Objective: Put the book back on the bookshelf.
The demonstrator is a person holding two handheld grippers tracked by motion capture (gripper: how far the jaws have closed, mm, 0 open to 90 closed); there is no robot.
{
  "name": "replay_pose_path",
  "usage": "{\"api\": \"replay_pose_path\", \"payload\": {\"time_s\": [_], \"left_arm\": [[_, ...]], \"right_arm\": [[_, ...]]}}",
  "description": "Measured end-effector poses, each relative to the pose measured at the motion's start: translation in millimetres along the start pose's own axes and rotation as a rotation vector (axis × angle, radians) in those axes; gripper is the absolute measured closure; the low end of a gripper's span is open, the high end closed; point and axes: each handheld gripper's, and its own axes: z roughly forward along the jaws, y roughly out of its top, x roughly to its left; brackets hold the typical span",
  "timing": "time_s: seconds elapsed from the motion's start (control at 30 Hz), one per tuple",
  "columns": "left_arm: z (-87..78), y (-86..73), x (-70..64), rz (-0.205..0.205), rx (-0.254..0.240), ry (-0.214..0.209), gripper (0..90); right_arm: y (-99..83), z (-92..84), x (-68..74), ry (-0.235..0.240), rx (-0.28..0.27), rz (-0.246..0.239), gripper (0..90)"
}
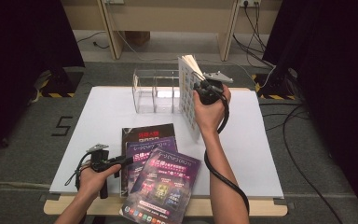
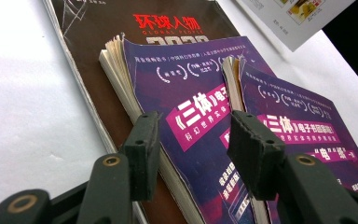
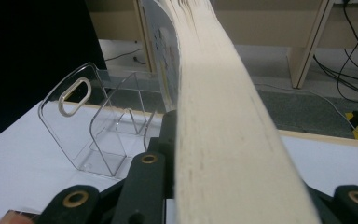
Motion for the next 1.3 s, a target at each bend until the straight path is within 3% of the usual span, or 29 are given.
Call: {"api": "replay_pose_path", "payload": {"time_s": [0.47,1.03,1.3], "left_arm": [[-0.9,0.4,1.1,-0.002,-0.005,0.005,53.0],[-4.1,1.9,0.7,0.041,-0.018,0.047,52.3],[-4.3,1.7,1.9,0.039,-0.017,0.044,52.4]], "right_arm": [[8.8,5.0,3.8,-0.001,-0.017,0.01,74.5],[15.2,9.3,7.6,-0.006,-0.034,0.005,74.5],[17.6,12.7,7.8,-0.009,-0.038,0.012,74.5]]}}
